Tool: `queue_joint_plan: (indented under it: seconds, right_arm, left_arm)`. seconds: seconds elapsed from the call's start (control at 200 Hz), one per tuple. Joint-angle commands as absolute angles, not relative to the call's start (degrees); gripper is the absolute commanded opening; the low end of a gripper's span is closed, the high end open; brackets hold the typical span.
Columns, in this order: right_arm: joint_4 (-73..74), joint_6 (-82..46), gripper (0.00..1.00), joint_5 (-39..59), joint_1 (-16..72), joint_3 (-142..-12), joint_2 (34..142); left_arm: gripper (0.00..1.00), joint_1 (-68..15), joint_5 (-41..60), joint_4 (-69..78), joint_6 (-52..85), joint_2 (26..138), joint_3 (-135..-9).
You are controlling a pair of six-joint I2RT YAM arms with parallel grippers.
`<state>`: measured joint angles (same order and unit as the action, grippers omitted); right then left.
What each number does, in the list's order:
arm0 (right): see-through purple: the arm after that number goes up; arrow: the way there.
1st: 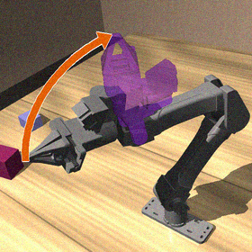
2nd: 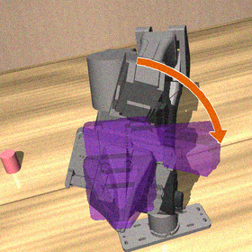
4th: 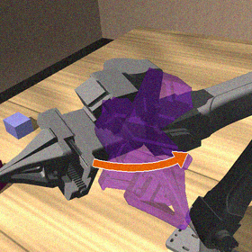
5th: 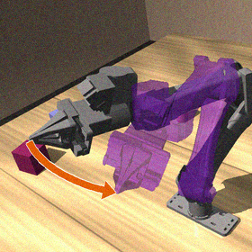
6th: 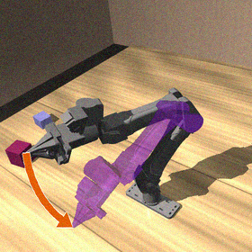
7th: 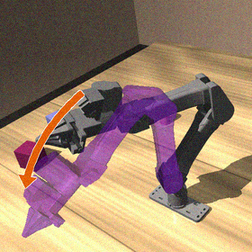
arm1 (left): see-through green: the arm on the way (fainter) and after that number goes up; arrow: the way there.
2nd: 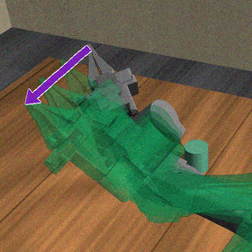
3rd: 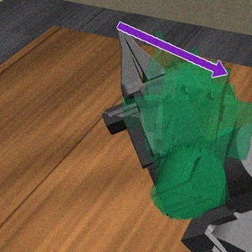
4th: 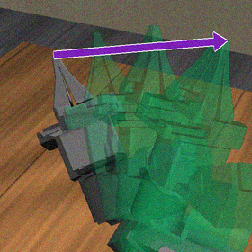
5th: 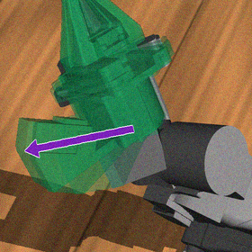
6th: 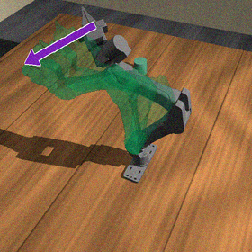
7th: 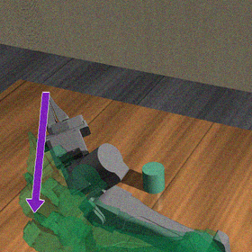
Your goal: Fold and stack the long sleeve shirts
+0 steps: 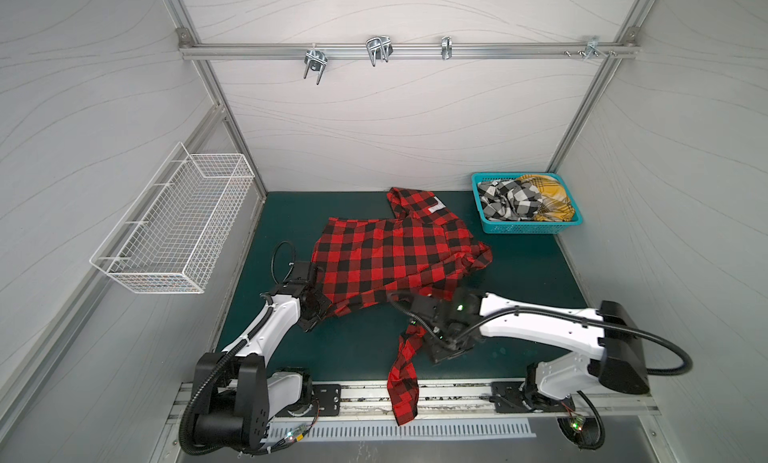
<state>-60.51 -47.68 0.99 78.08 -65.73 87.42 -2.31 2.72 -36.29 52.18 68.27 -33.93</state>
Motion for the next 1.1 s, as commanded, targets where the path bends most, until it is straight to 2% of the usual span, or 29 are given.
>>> queue_joint_plan:
  seconds: [0.0, 0.065, 0.175, 0.23, 0.335, 0.39, 0.42, 0.455, 0.515, 0.535, 0.645, 0.735, 0.855, 0.98, 1.095]
  right_arm:
    - [-55.8, -49.0, 0.73, 8.6, 83.9, -68.4, 91.9]
    - [-55.3, -50.0, 0.79, 9.8, 86.1, -69.7, 95.7]
    - [-55.8, -51.5, 0.77, 11.9, 87.5, -71.0, 100.9]
    - [-54.6, -53.0, 0.73, 13.3, 87.5, -70.3, 102.6]
    - [-51.7, -55.3, 0.59, 14.5, 86.6, -67.6, 103.5]
    - [-50.7, -56.1, 0.49, 14.7, 85.7, -66.2, 103.0]
    - [-50.5, -56.5, 0.4, 14.3, 85.2, -65.6, 102.5]
    - [-50.8, -56.8, 0.29, 13.7, 84.6, -65.1, 101.8]
    - [-53.9, -57.0, 0.05, 10.1, 83.4, -65.4, 100.1]
    - [-55.8, -57.0, 0.0, 7.9, 83.0, -65.8, 99.3]
    - [-70.3, -56.0, 0.0, -5.4, 78.8, -70.7, 94.2]
    - [-85.2, -54.3, 0.0, -17.0, 70.9, -78.2, 89.0]
    - [-89.9, -45.2, 0.0, -25.8, 59.6, -94.3, 84.1]
    - [-84.4, -34.9, 0.0, -25.2, 50.9, -111.8, 86.6]
    - [-77.9, -29.5, 0.0, -19.4, 44.7, -121.1, 95.6]
  left_arm:
    - [0.0, -2.4, 4.0, -34.0, 52.3, 69.0, -35.6]
    - [0.0, -2.5, 4.7, -33.4, 52.3, 69.3, -36.2]
    - [0.0, -2.4, 5.1, -33.7, 51.9, 69.3, -36.8]
    - [0.0, -2.4, 5.2, -33.8, 51.8, 69.1, -36.7]
    - [0.0, -2.4, 5.7, -33.4, 51.8, 69.0, -36.1]
    - [0.0, -2.4, 5.9, -33.0, 51.8, 69.2, -35.7]
    - [0.0, -2.4, 6.0, -32.7, 51.7, 69.4, -35.5]
    - [0.0, -2.4, 6.1, -32.5, 51.5, 69.6, -35.4]
    - [0.0, -2.4, 6.2, -32.2, 51.3, 69.9, -35.2]
    - [0.0, -2.4, 6.3, -32.2, 51.3, 70.0, -35.2]
    - [0.0, -2.4, 6.5, -32.4, 51.2, 69.4, -35.1]
    - [0.0, -2.4, 6.7, -33.1, 50.9, 69.0, -35.1]
    - [0.0, -2.5, 6.6, -36.6, 49.4, 67.1, -35.9]
    - [0.0, -3.2, 5.6, -40.8, 46.8, 63.5, -36.5]
    - [0.0, -4.0, 6.2, -43.6, 45.4, 61.2, -36.0]
